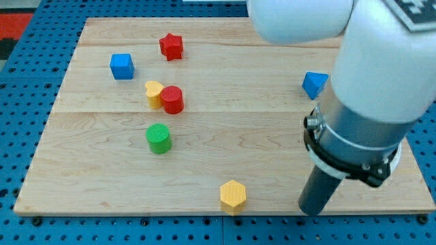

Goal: Move the hexagon closely to the green circle

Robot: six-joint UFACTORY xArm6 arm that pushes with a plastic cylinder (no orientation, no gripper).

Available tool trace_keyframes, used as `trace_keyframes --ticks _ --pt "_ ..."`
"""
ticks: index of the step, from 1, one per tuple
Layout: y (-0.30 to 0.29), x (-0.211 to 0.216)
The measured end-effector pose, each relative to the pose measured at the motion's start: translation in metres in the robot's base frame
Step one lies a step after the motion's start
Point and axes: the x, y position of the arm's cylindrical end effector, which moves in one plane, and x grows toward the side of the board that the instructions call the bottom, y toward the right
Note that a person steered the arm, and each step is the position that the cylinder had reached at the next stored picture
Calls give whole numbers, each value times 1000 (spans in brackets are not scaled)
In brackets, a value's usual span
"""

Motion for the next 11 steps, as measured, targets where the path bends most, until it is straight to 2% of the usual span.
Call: trace_keyframes --ticks 1,3,5,6,7,8,9,10,11 --pt "-20 0" --pt "-120 -1" --pt "-165 -40" --pt "-199 -19" --pt "-195 -25" --pt "-160 -54" --pt "-151 -37" --pt "-200 -11" --pt "-243 -45"
